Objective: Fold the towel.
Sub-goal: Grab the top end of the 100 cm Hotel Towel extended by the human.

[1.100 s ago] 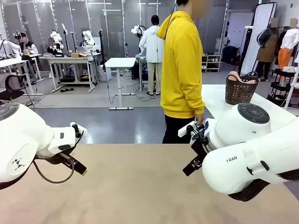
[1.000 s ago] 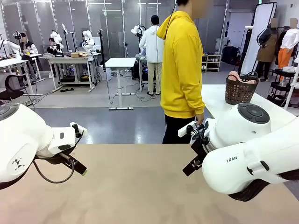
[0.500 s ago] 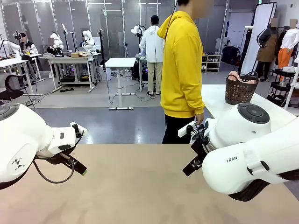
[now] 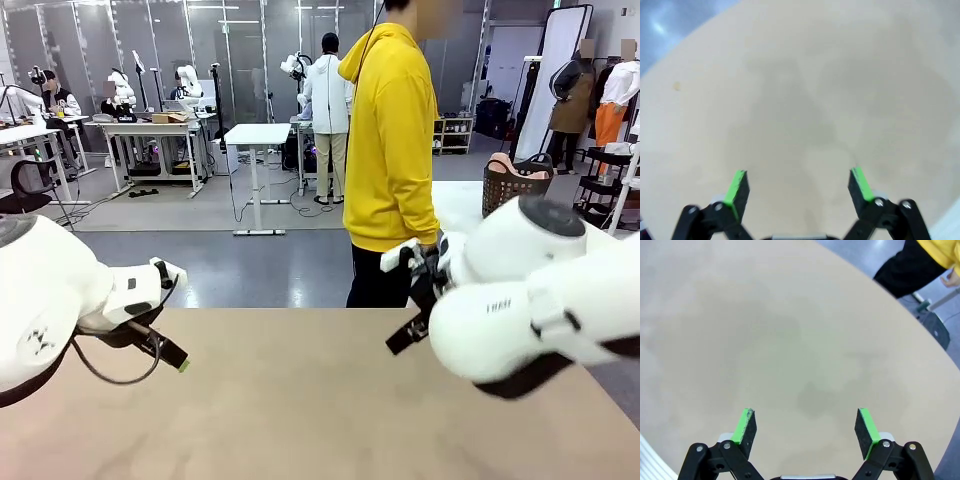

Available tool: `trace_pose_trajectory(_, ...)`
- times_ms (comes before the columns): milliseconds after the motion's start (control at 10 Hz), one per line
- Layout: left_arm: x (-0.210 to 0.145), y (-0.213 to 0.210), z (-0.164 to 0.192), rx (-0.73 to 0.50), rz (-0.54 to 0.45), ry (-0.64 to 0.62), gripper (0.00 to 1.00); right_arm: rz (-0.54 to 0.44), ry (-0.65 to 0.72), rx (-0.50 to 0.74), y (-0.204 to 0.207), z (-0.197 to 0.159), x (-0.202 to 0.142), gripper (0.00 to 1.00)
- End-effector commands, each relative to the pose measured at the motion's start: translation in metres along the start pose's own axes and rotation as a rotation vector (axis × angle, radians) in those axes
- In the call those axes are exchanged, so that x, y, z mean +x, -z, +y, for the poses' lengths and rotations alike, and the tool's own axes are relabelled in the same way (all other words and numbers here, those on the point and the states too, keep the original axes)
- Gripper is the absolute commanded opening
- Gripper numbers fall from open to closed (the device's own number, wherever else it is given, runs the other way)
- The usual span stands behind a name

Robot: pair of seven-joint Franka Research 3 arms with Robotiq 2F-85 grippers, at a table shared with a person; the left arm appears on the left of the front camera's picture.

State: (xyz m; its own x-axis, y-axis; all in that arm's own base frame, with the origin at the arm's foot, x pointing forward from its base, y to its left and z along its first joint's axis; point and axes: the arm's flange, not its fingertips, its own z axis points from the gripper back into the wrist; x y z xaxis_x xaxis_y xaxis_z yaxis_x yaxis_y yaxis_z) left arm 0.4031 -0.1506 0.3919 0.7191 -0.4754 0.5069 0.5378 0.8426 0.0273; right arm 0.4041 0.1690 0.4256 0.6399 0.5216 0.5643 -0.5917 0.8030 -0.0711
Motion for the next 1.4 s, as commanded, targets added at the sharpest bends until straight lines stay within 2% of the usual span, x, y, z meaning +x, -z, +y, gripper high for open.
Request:
trace_pose_trajectory(0, 0.019, -0.045, 0.036, -0.131, 0.019, -0.089, 1.0, 0.009, -0.007, 0.13, -0.04, -0.037, 0.02, 1.0)
trace_pose_trajectory(100, 0.026, -0.065, 0.046, -0.263, -0.023, -0.141, 1.0, 0.008, 0.021, 0.159, -0.057, -0.052, 0.028, 1.0)
trace_pose_trajectory(200, 0.029, -0.091, 0.061, -0.373, -0.065, -0.168, 1.0, -0.028, 0.101, 0.276, -0.077, -0.07, 0.033, 1.0)
trace_pose_trajectory(300, 0.024, -0.113, 0.078, -0.461, -0.083, -0.23, 1.0, -0.023, 0.169, 0.382, -0.092, -0.087, 0.027, 1.0)
trace_pose_trajectory(400, 0.015, -0.138, 0.099, -0.556, -0.152, -0.306, 1.0, -0.027, 0.248, 0.539, -0.109, -0.106, 0.014, 1.0)
trace_pose_trajectory(500, -0.002, -0.161, 0.123, -0.664, -0.225, -0.363, 1.0, -0.054, 0.319, 0.643, -0.124, -0.129, -0.006, 1.0)
trace_pose_trajectory(700, -0.058, -0.199, 0.177, -0.771, -0.357, -0.49, 1.0, -0.227, 0.489, 0.771, -0.157, -0.176, -0.066, 1.0)
trace_pose_trajectory(800, -0.086, -0.214, 0.199, -0.831, -0.448, -0.544, 1.0, -0.274, 0.549, 0.779, -0.17, -0.195, -0.098, 1.0)
trace_pose_trajectory(900, -0.111, -0.223, 0.217, -0.835, -0.533, -0.64, 1.0, -0.326, 0.631, 0.765, -0.184, -0.214, -0.13, 1.0)
trace_pose_trajectory(1100, -0.17, -0.249, 0.239, -0.809, -0.682, -0.732, 1.0, -0.48, 0.774, 0.728, -0.213, -0.235, -0.193, 1.0)
trace_pose_trajectory(1300, -0.221, -0.267, 0.253, -0.735, -0.757, -0.888, 1.0, -0.578, 0.864, 0.675, -0.234, -0.24, -0.242, 1.0)
